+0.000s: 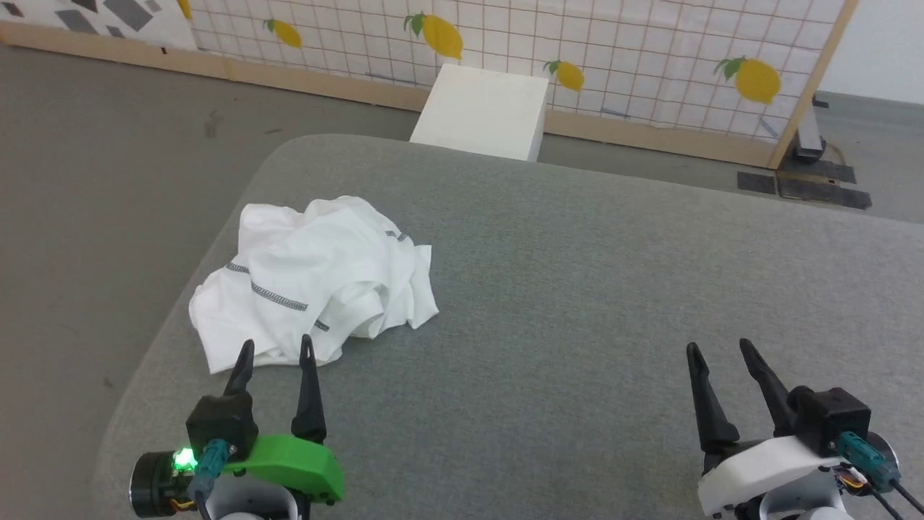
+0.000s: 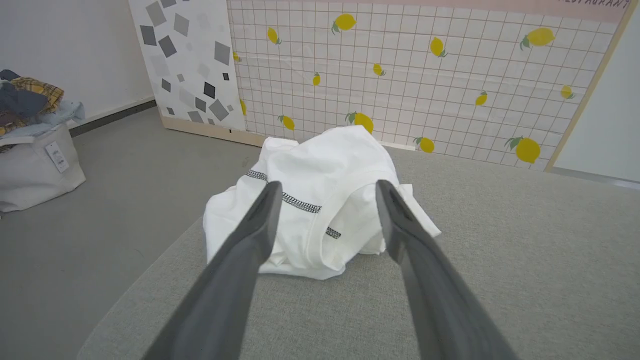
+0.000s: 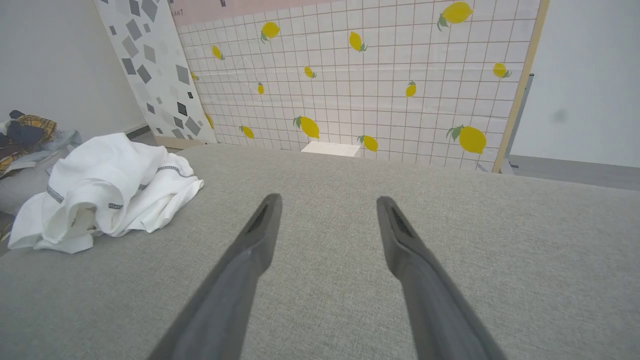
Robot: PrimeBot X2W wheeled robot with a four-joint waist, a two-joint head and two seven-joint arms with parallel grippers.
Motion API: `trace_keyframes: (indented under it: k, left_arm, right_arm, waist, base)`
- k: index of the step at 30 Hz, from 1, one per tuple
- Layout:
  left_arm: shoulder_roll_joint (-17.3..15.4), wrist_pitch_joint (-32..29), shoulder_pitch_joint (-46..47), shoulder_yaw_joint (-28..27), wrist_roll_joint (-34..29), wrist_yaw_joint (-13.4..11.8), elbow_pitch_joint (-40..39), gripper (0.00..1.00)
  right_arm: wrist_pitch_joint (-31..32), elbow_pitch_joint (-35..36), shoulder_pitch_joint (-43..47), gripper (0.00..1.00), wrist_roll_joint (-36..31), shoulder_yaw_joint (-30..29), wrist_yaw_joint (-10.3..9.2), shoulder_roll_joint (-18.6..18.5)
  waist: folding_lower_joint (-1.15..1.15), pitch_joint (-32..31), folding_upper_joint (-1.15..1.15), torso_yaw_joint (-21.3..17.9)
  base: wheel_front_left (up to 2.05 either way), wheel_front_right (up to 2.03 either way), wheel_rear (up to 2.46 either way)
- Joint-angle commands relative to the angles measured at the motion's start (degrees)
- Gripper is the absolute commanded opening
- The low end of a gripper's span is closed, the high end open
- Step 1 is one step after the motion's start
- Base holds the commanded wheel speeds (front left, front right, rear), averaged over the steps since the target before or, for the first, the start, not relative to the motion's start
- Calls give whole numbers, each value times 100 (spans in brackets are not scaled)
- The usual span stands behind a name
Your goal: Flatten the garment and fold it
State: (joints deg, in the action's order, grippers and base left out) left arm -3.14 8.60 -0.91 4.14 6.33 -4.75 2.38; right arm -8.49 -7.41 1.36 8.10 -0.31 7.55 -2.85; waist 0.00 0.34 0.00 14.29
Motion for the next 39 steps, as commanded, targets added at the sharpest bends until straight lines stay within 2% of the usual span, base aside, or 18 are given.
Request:
trace_keyframes:
  k: [1, 39]
  left_arm:
    - [15, 53, -85, 17, 73, -50, 15, 100]
    - [23, 501, -213, 205, 368, -373, 168, 100]
  right_arm:
    - [-60, -33, 103, 100, 62, 9, -4, -2]
    - [-511, -447, 182, 100, 355, 131, -6, -2]
  waist:
    - [0, 14, 0, 101]
    - [0, 31, 0, 898]
  base:
    - [0, 0, 0]
    - [0, 0, 0]
